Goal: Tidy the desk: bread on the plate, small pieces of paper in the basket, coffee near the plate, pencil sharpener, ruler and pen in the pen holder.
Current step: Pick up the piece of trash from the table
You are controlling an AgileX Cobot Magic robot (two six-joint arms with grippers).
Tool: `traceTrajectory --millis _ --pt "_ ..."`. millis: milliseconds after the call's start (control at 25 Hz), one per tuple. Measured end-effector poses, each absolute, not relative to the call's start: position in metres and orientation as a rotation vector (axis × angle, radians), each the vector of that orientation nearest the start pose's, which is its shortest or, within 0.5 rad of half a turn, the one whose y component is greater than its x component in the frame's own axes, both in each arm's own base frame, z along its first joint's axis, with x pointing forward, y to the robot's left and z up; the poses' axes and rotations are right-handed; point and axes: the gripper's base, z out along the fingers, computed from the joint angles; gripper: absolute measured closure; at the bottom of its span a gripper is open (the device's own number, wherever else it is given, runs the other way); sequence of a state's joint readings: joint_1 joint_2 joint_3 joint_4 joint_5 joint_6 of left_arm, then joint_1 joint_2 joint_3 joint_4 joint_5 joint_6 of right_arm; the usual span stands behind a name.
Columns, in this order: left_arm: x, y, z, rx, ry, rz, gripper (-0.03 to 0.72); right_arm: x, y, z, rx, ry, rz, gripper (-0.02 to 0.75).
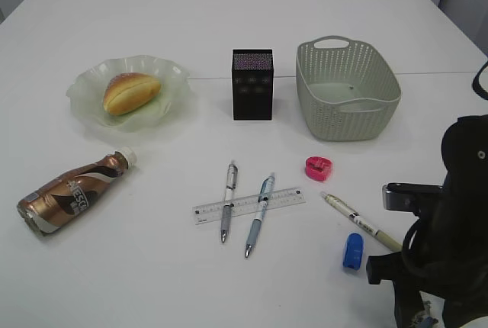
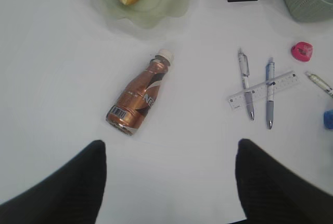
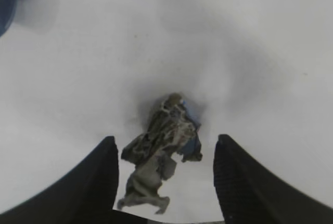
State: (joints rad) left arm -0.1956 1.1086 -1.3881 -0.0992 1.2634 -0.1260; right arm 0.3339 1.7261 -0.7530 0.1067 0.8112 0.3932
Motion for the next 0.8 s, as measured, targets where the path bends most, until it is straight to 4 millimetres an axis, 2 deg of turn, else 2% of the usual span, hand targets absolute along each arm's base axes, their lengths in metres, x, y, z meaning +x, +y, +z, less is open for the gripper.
traceTrajectory --millis 800 --pt "0.1861 -0.0456 0.4327 0.09 2.478 -0.268 0.129 0.2327 0.0881 0.1249 0.229 3.253 0.053 0.283"
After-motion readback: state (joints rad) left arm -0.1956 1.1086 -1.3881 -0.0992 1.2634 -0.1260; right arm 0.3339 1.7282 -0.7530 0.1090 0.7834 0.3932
